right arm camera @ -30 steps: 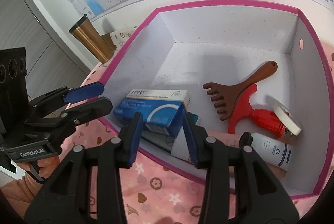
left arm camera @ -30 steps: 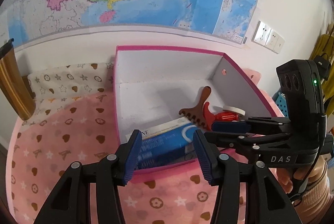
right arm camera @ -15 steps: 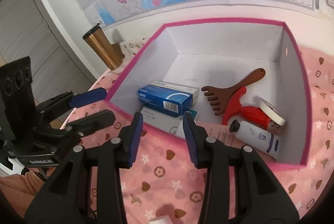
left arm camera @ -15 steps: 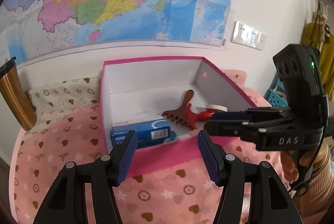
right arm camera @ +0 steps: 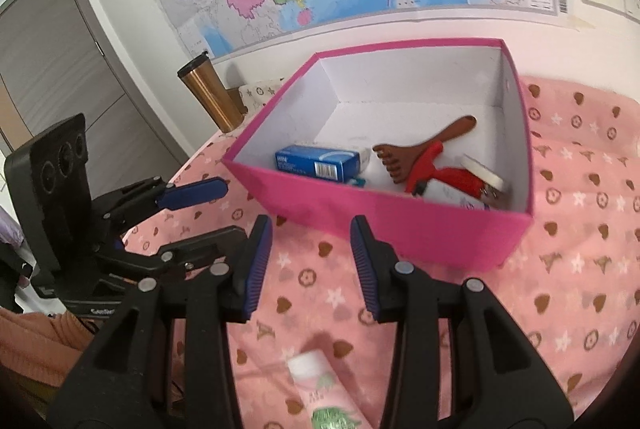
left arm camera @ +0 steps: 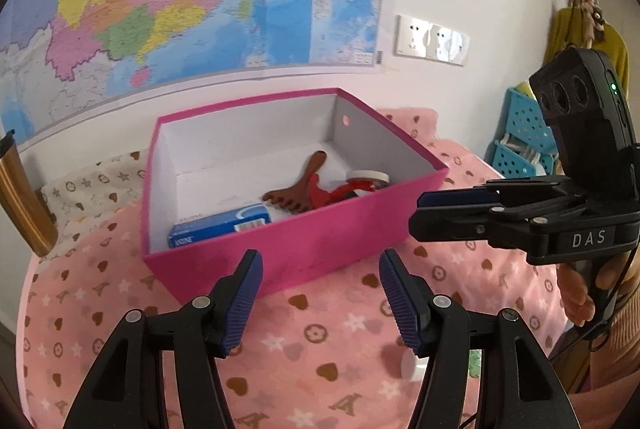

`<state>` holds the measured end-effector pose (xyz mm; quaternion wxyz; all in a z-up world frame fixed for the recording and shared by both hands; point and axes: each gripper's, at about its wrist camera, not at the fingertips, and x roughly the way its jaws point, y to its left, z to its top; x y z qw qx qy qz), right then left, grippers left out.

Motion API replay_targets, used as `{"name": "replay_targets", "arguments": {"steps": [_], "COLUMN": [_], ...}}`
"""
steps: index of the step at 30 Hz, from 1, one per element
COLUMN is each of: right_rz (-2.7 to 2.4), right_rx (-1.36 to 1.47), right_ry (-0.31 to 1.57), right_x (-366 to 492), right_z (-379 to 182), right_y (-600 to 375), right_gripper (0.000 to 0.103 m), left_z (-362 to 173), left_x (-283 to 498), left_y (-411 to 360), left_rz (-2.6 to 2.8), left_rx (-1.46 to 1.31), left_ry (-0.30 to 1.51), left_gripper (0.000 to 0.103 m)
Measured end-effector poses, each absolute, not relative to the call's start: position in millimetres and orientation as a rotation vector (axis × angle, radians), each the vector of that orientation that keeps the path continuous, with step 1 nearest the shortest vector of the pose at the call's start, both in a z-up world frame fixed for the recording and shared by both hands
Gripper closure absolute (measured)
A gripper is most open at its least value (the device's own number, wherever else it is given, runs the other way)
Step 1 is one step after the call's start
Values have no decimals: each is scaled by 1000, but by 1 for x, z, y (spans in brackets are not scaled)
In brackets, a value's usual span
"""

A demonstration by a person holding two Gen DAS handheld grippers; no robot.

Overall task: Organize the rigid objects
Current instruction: 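Withdraw the right gripper toward the pink-and-green tube on the bedspread, then lower the right gripper around the pink-and-green tube's middle and close it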

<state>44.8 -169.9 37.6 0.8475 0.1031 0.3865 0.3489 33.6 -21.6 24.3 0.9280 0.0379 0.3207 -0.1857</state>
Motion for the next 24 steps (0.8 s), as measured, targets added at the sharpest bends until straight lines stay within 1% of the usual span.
{"name": "replay_targets", "arguments": {"steps": [8, 16, 24], "right_rz": [702, 623, 550], "right_rx": [247, 346, 431], "right_ry": [873, 1036, 1085], "right_x": [11, -24, -56], "right_z": [14, -41, -58], "right_y": [-194, -228, -264], "right_gripper": [59, 59, 59], "left_z": [5, -36, -49], "left_x": [25, 17, 9], "left_y": [-36, -54, -67], "left_rz": [-436, -540, -631], "left_rx": [92, 91, 86], "left_ry": [712, 836, 874], "left_gripper": [41, 41, 41]}}
